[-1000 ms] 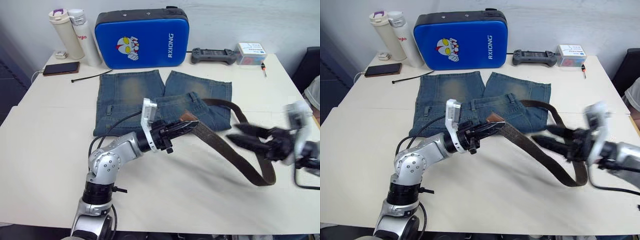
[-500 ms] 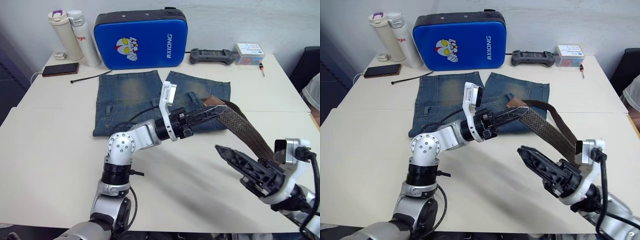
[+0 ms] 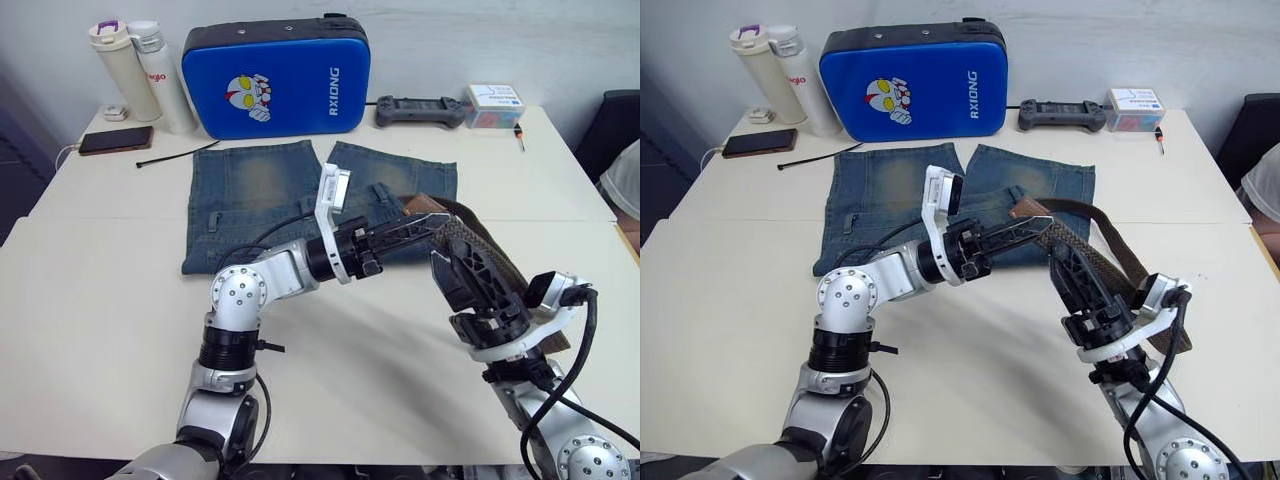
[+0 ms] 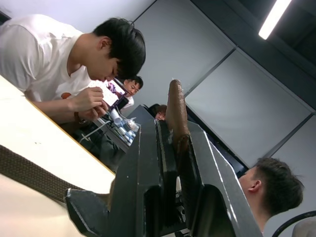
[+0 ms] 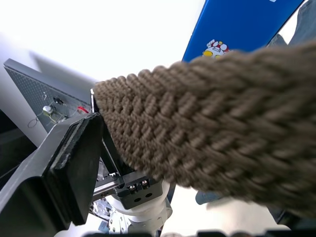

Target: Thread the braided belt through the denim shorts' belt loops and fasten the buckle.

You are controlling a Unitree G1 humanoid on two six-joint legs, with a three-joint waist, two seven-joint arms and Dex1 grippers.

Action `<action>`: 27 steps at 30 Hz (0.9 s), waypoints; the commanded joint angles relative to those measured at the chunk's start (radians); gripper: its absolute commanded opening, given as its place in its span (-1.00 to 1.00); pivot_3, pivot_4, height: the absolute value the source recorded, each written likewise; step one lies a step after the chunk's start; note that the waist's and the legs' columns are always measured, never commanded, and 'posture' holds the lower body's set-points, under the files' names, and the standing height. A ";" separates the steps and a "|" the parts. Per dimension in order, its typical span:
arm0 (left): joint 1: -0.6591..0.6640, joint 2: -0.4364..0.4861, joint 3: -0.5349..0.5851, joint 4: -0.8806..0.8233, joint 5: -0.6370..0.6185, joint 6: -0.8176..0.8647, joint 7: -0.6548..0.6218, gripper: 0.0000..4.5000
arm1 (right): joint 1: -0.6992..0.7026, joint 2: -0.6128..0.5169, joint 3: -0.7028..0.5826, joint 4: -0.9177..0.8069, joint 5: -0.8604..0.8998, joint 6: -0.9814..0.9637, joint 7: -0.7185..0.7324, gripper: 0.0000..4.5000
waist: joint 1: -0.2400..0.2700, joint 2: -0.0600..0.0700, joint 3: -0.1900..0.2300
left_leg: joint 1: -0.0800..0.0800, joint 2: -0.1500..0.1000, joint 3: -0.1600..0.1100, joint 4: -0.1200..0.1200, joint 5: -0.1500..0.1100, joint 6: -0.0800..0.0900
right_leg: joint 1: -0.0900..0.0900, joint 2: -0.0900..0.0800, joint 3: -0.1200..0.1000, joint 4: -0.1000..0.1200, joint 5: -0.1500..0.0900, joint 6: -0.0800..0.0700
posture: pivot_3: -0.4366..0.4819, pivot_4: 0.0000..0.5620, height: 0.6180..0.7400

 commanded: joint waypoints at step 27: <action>0.027 -0.008 0.025 -0.035 0.008 -0.058 0.027 -1.00 | -0.007 0.025 -0.038 -0.056 0.067 -0.102 0.057 -0.06 | -0.002 0.000 0.000 | 0.000 0.000 0.000 -0.001 0.000 0.000 | 0.000 0.000 0.000 0.000 0.000 0.000 | -0.05 -0.47 1.00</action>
